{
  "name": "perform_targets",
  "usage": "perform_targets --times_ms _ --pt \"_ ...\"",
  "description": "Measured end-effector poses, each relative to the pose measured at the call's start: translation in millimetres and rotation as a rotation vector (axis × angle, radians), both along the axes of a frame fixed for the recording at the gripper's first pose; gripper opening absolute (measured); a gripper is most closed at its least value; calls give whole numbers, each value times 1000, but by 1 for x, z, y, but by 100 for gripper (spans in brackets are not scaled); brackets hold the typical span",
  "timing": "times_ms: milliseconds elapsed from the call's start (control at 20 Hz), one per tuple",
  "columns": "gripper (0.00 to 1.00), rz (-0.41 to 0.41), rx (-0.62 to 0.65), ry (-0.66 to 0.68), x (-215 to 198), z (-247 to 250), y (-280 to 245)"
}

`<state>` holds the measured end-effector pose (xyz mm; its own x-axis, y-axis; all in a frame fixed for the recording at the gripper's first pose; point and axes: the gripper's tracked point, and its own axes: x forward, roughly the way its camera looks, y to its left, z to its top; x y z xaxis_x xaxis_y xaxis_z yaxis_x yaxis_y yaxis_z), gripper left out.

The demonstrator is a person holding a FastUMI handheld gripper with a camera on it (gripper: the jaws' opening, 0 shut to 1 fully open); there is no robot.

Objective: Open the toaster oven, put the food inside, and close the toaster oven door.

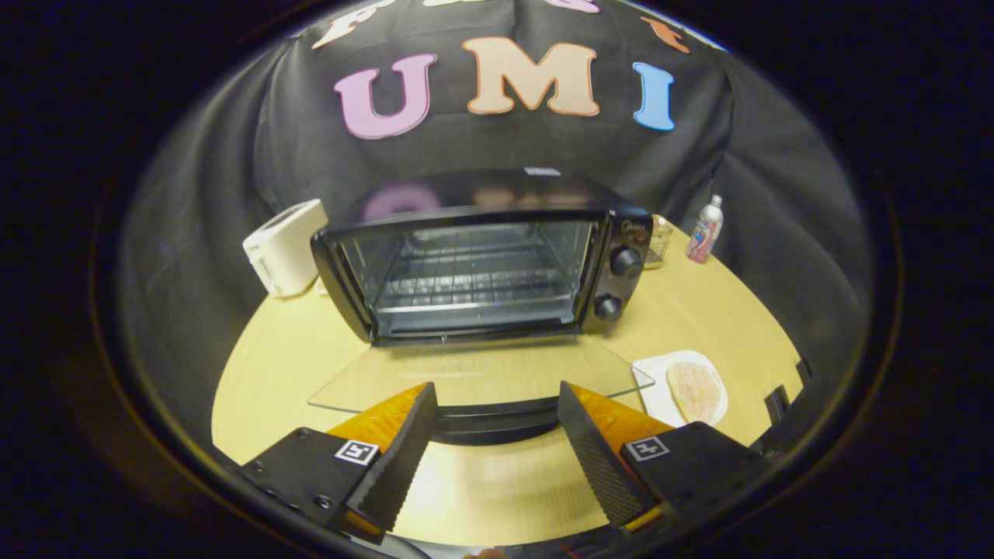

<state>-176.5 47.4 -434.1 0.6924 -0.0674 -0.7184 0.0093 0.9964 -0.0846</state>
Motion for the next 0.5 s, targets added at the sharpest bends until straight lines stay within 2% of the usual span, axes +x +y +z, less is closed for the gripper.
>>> perform_targets --times_ms 200,500 --pt "100 46 12 55 9 -32 9" --pt "100 -1 33 126 20 -61 -6"
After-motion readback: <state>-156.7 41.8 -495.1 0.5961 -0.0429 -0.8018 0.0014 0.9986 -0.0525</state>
